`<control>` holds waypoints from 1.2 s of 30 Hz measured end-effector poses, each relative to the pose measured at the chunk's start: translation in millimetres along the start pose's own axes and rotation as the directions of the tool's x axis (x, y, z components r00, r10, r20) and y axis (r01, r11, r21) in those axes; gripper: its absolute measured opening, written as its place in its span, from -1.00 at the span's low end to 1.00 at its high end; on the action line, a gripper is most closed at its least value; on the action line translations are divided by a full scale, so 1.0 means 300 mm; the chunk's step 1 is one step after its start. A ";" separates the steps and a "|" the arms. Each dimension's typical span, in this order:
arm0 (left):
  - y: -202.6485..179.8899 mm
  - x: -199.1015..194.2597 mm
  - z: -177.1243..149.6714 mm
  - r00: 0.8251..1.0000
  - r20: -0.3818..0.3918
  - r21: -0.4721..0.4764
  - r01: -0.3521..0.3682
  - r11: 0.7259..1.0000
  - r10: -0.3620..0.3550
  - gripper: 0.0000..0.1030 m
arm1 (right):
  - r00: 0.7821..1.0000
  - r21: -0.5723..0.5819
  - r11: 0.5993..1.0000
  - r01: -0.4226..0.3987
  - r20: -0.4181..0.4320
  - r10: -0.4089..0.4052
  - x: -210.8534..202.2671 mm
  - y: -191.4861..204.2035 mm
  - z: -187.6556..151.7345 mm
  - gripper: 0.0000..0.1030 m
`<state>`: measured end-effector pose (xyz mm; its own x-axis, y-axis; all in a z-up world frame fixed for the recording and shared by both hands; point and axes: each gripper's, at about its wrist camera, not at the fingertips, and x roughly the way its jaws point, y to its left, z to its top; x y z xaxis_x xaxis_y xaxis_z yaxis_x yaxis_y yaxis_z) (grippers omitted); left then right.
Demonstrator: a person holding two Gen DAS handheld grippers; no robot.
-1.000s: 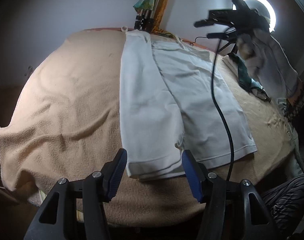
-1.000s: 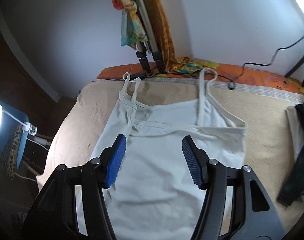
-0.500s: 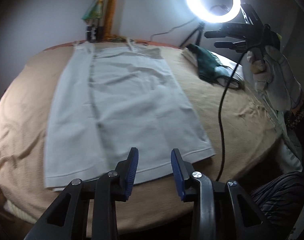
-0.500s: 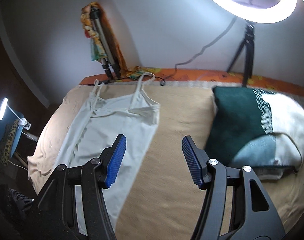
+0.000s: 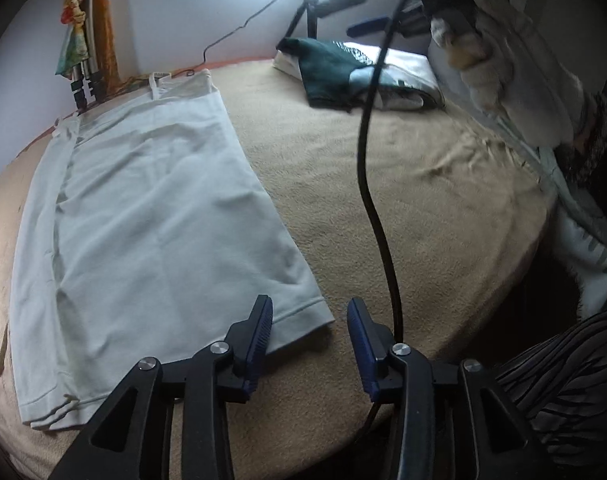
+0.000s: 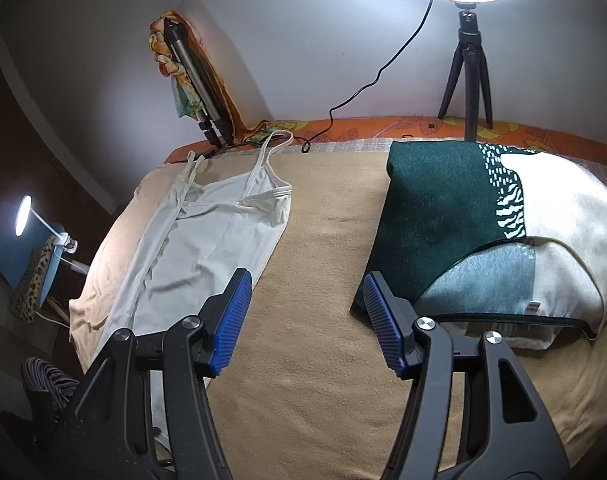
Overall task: Fold small clothes
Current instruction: 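Open both tools and move them to the other side edge of the top, then grasp the other side edge with the left tool while the right tool grasps near the straps, fold inward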
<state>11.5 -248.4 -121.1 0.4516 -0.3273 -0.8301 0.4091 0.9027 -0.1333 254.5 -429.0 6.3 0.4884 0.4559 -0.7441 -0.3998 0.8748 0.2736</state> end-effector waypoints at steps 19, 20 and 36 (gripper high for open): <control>0.094 -0.028 0.015 0.994 0.074 -0.131 0.094 0.987 -0.085 -0.84 | 0.987 0.135 0.982 -0.136 -0.063 0.145 0.336 0.030 0.062 0.19; 0.094 -0.041 0.012 0.992 0.084 -0.136 0.101 0.986 -0.091 -0.85 | 0.987 0.143 0.980 -0.138 -0.067 0.148 0.359 0.032 0.068 0.19; 0.197 -0.080 -0.019 0.974 0.135 -0.276 0.216 0.937 -0.185 -0.85 | 0.988 0.149 0.989 -0.011 -0.151 0.034 0.632 0.119 0.124 -0.87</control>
<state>20.5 -185.6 -112.2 0.4707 -0.5230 -0.7106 0.2621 0.8519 -0.4534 361.8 -305.2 -102.4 0.3517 0.4550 -0.8181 -0.2846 0.8845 0.3696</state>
